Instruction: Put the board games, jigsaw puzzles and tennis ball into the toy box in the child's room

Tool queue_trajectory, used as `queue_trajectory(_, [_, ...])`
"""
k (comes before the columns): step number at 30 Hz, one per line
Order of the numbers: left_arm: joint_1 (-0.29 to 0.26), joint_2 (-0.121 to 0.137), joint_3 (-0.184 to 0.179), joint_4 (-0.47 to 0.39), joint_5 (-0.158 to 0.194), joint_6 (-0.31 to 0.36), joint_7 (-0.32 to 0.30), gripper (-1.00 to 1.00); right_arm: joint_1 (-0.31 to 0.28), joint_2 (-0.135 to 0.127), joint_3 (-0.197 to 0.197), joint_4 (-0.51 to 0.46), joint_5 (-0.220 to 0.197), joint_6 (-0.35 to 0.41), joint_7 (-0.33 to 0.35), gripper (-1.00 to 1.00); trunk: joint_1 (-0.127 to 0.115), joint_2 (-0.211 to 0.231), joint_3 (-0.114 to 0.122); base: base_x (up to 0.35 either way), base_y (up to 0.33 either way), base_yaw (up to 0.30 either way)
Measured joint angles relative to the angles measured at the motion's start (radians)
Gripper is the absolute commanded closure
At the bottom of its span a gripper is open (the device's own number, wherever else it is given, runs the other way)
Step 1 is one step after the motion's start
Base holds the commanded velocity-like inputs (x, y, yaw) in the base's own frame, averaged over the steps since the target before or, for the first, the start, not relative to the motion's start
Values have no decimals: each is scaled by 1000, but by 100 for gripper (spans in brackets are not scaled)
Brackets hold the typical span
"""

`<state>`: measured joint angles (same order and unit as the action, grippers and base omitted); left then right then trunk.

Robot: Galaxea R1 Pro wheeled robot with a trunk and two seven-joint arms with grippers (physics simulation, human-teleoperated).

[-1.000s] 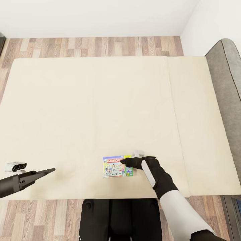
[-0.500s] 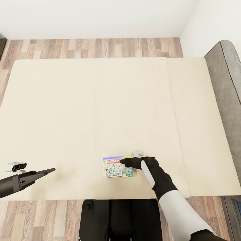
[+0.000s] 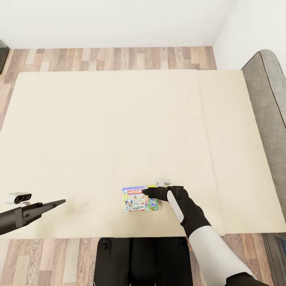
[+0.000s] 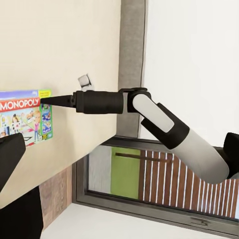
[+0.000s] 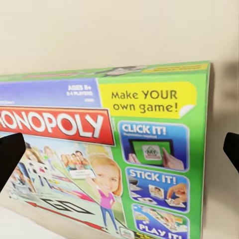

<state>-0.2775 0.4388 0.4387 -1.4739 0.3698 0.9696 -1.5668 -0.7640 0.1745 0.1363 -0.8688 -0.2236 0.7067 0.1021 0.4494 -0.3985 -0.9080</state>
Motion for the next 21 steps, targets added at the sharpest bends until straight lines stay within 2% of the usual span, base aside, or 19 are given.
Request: queue_trajectory(21, [0, 1, 0, 0, 0, 0, 0, -100, 0, 0, -1, 0, 0, 0, 0, -100, 0, 0, 3, 0, 14, 0])
